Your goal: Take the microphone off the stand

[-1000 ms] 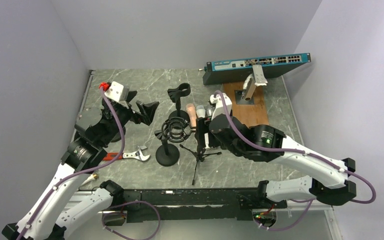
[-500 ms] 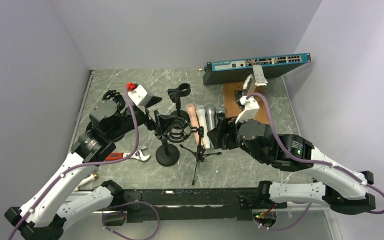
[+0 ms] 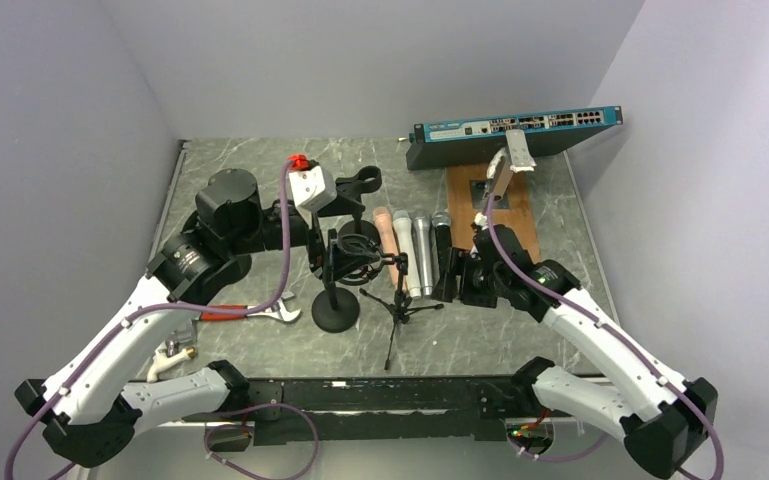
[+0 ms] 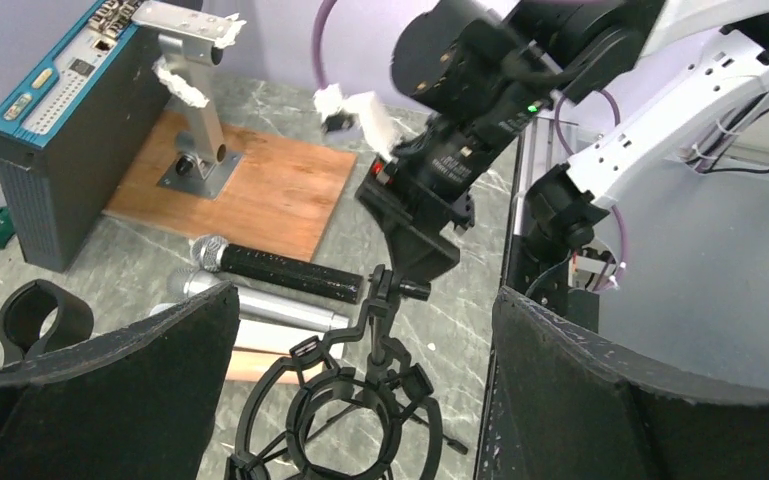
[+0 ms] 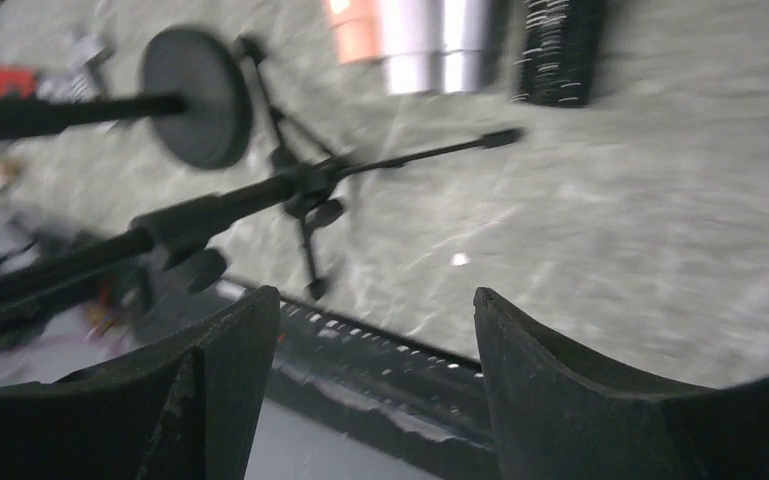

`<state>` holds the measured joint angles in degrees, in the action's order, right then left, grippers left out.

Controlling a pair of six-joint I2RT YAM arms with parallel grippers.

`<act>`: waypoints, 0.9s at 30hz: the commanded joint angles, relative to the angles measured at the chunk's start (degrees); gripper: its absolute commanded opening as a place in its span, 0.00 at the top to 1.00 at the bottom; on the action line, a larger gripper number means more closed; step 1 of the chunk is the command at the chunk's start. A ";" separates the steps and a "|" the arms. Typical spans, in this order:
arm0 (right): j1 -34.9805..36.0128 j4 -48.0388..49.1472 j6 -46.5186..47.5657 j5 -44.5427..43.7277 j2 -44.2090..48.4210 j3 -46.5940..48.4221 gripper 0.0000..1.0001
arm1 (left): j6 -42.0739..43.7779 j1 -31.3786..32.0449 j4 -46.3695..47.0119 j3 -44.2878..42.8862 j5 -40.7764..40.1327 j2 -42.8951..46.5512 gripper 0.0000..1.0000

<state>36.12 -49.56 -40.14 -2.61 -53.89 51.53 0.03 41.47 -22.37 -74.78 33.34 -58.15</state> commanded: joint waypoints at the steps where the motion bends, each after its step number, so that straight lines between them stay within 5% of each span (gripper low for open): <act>1: -5.33 19.36 3.96 31.44 1.15 -6.12 0.27 | 2.31 0.78 -3.87 -3.36 2.37 -0.37 0.01; 7: -10.67 39.15 -0.39 48.58 0.12 -15.96 0.23 | 4.00 0.83 -2.47 2.01 -6.22 4.64 0.01; 10: -11.67 47.03 -3.17 52.56 -2.69 -18.28 0.36 | 3.92 0.81 -0.15 4.96 -10.10 8.21 0.01; 16: -11.74 47.00 -0.14 53.32 -7.05 -17.54 0.43 | 3.71 0.80 5.51 11.38 -16.27 14.03 0.01; 20: -11.64 48.97 0.44 54.44 -8.70 -18.50 0.54 | 3.68 0.83 5.18 11.53 -15.68 13.74 0.01; 27: -11.69 49.15 2.19 54.33 -9.78 -19.31 0.60 | 4.01 0.87 4.63 11.52 -15.05 12.98 0.01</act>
<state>24.67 -4.34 -39.97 49.89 -63.53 32.82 3.11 42.09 -19.57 -63.29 18.65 -44.80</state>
